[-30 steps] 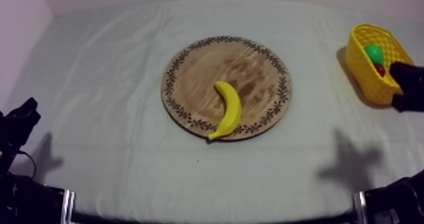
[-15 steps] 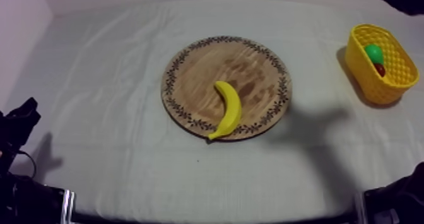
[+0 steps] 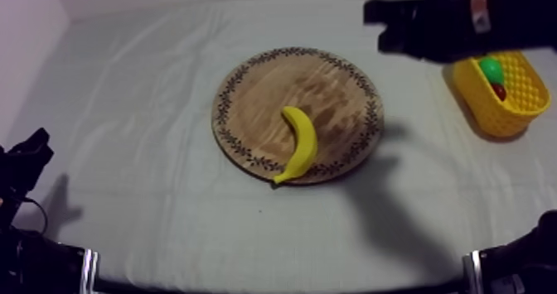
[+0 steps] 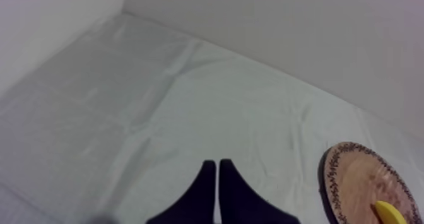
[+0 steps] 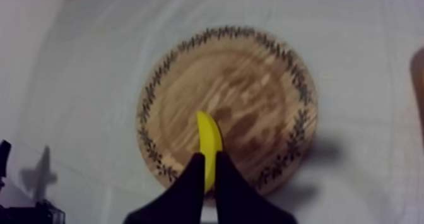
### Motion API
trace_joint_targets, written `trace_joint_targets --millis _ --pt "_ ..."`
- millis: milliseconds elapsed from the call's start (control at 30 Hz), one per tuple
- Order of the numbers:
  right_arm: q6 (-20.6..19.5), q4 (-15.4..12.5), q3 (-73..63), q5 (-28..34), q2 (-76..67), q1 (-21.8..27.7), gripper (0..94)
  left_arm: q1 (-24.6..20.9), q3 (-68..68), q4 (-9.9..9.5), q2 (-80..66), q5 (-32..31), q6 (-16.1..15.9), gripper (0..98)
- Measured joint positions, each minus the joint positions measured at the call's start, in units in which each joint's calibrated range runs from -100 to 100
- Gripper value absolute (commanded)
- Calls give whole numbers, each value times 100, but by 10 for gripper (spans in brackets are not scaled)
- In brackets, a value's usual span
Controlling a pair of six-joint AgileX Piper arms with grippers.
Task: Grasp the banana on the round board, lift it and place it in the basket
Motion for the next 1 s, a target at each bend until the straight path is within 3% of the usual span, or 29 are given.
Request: trace_joint_targets --millis 67,233,433,500,667,733,833,1000 --pt "-194 173 201 -130 86 -172 87 0 0 0 0 0 0 1" --pt "-527 286 636 -355 264 -396 89 0 0 0 0 0 0 1" --pt "-551 289 720 -479 307 -476 108 0 0 0 0 -5 0 1" --pt "-489 258 728 -547 302 -489 199 0 0 0 0 -5 0 1" --pt "-270 109 802 -792 275 -498 683 0 0 0 0 -5 0 1" --pt "-200 94 818 -850 281 -512 796 0 0 0 0 -5 0 1" --pt "-200 150 865 -928 281 -542 882 0 0 0 0 -5 0 1" --pt "-93 26 931 -1172 276 -458 918 0 0 0 0 -5 0 1"
